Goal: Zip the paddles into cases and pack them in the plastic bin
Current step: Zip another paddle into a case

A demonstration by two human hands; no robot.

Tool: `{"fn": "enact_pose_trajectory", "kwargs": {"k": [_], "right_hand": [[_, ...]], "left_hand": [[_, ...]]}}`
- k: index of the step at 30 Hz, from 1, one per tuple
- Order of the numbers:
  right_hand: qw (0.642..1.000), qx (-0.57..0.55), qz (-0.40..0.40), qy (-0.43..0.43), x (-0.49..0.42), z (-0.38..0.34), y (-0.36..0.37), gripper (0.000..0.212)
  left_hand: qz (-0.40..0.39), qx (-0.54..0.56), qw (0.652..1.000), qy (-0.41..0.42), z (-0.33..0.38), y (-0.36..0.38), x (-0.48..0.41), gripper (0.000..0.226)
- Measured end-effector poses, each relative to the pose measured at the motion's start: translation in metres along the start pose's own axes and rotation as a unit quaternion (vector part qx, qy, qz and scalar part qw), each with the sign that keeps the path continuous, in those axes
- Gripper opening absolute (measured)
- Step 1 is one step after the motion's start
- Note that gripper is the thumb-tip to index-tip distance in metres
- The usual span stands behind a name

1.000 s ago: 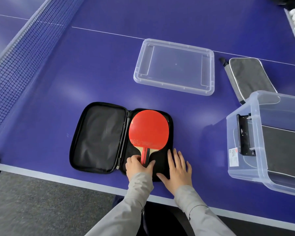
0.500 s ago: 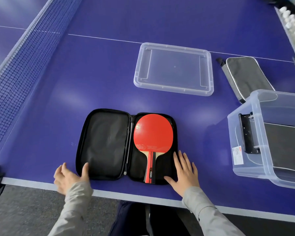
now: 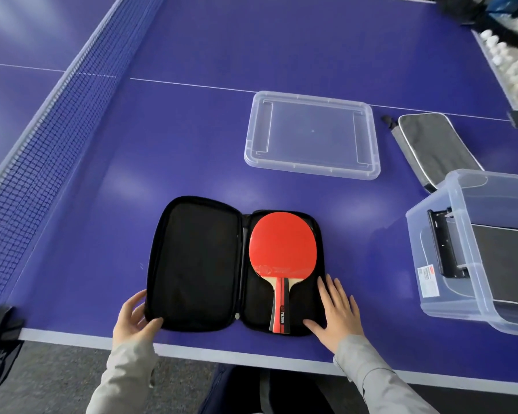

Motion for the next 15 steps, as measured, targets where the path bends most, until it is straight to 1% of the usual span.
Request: {"fn": "enact_pose_trajectory", "kwargs": {"k": [4, 6, 8, 9, 10, 12, 14, 15], "right_hand": [[1.000, -0.005, -0.014, 0.002, 0.002, -0.002, -0.005, 0.094], [0.999, -0.031, -0.019, 0.003, 0.005, -0.005, -0.012, 0.091], [0.996, -0.088, 0.011, 0.003, 0.009, -0.010, -0.026, 0.081], [0.989, -0.140, 0.041, 0.003, 0.011, -0.014, -0.035, 0.073], [0.975, -0.207, 0.076, 0.006, 0.012, -0.017, -0.046, 0.065], [0.926, -0.354, 0.130, 0.012, 0.014, -0.027, -0.068, 0.045], [0.869, -0.470, 0.151, 0.024, 0.016, -0.037, -0.084, 0.027], [0.849, -0.508, 0.144, 0.033, 0.017, -0.043, -0.089, 0.023]], "left_hand": [[-0.065, 0.015, 0.995, 0.068, 0.030, 0.019, 0.034, 0.065], [-0.118, -0.012, 0.986, 0.121, 0.042, 0.040, 0.052, 0.072], [-0.171, -0.065, 0.965, 0.185, 0.050, 0.066, 0.068, 0.073], [-0.192, -0.092, 0.953, 0.214, 0.053, 0.079, 0.075, 0.073], [-0.207, -0.116, 0.940, 0.245, 0.054, 0.092, 0.082, 0.075], [-0.242, -0.165, 0.911, 0.291, 0.052, 0.116, 0.094, 0.082], [-0.282, -0.218, 0.884, 0.302, 0.044, 0.138, 0.105, 0.083], [-0.292, -0.244, 0.871, 0.311, 0.039, 0.148, 0.109, 0.082]]}}
Point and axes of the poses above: each hand's wrist, its own x-axis away from the middle knuckle, its own y-axis out of the palm, z = x × y, the point moved 4 cm from there along -x, towards the middle knuckle
